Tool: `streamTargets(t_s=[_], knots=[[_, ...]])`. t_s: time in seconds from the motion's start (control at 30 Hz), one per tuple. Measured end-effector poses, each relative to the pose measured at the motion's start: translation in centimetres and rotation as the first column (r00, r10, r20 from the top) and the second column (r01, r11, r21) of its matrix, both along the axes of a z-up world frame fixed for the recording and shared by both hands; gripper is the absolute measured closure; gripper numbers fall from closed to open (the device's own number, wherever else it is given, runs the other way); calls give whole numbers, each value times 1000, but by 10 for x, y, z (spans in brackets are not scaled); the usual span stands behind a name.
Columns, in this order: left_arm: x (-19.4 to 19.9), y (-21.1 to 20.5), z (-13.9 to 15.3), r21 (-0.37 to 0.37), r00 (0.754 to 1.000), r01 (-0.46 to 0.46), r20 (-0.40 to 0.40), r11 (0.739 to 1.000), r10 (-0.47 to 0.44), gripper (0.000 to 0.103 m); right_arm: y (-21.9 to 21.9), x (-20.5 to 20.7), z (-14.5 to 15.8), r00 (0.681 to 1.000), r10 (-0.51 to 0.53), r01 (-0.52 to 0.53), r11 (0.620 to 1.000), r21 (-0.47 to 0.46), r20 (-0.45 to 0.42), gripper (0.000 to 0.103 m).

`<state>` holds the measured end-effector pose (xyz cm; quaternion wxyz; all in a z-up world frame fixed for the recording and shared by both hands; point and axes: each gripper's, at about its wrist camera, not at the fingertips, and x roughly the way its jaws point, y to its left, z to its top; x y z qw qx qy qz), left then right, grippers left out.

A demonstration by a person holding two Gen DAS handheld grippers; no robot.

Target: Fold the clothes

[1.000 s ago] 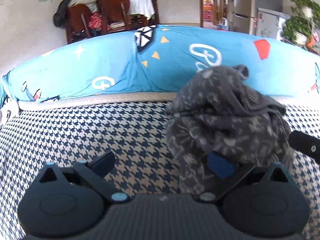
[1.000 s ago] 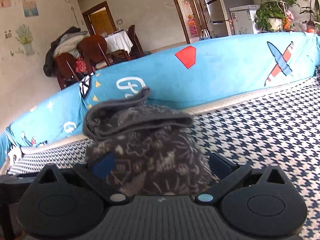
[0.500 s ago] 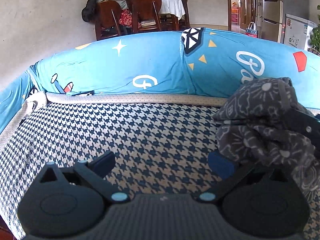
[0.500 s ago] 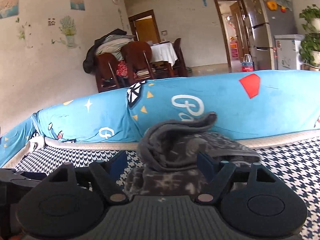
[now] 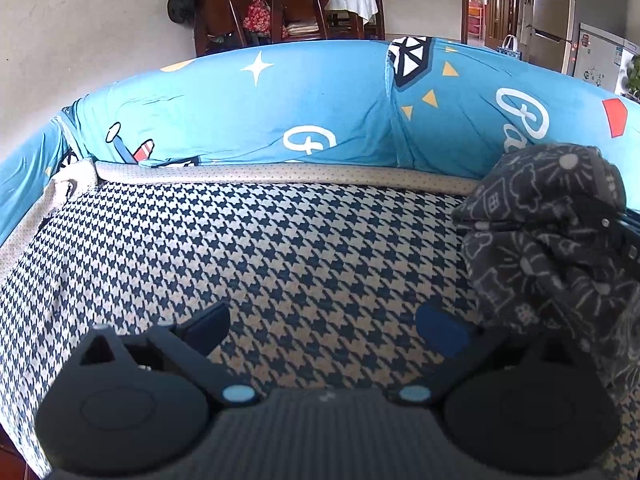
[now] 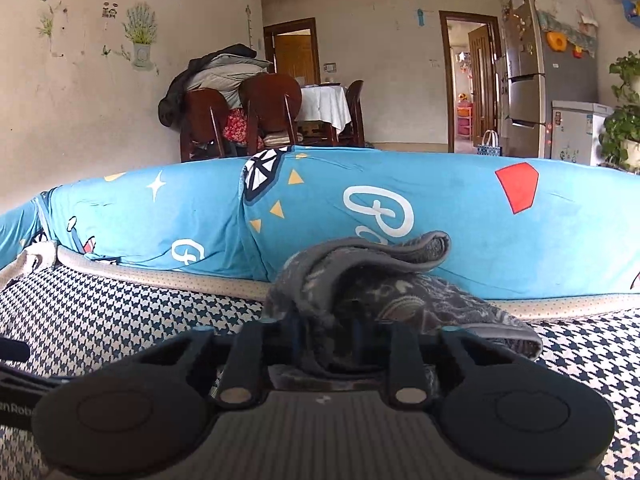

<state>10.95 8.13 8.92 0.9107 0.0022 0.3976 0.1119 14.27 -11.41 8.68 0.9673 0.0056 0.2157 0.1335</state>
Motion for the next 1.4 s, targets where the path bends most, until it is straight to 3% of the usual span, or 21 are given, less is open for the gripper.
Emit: streamTargets(t_s=[0.23, 0.43, 0.77, 0.97, 1.17, 1.4], knots=[[-7, 9, 14, -1, 998, -26, 53, 1000, 26, 0, -1, -27, 13, 995, 101, -100, 993, 55, -11, 89], [-15, 22, 30, -28, 992, -47, 117, 999, 50, 0, 5, -81, 28, 978, 210, -210, 974, 79, 10, 89], [-39, 26, 36, -60, 982, -29, 182, 998, 39, 0, 32, -175, 2, 933, 351, -355, 933, -50, -76, 89], [-48, 19, 21, -71, 988, 8, 157, 997, 3, 0, 47, -224, -18, 897, 417, -435, 891, -128, -147, 83], [-56, 15, 8, -68, 992, 26, 129, 997, -17, 0, 37, -236, -19, 898, 420, -434, 895, -103, -133, 77], [-67, 5, -14, -87, 997, 52, 69, 995, -46, 0, 26, -226, -21, 957, 271, -281, 954, -105, -104, 70]])
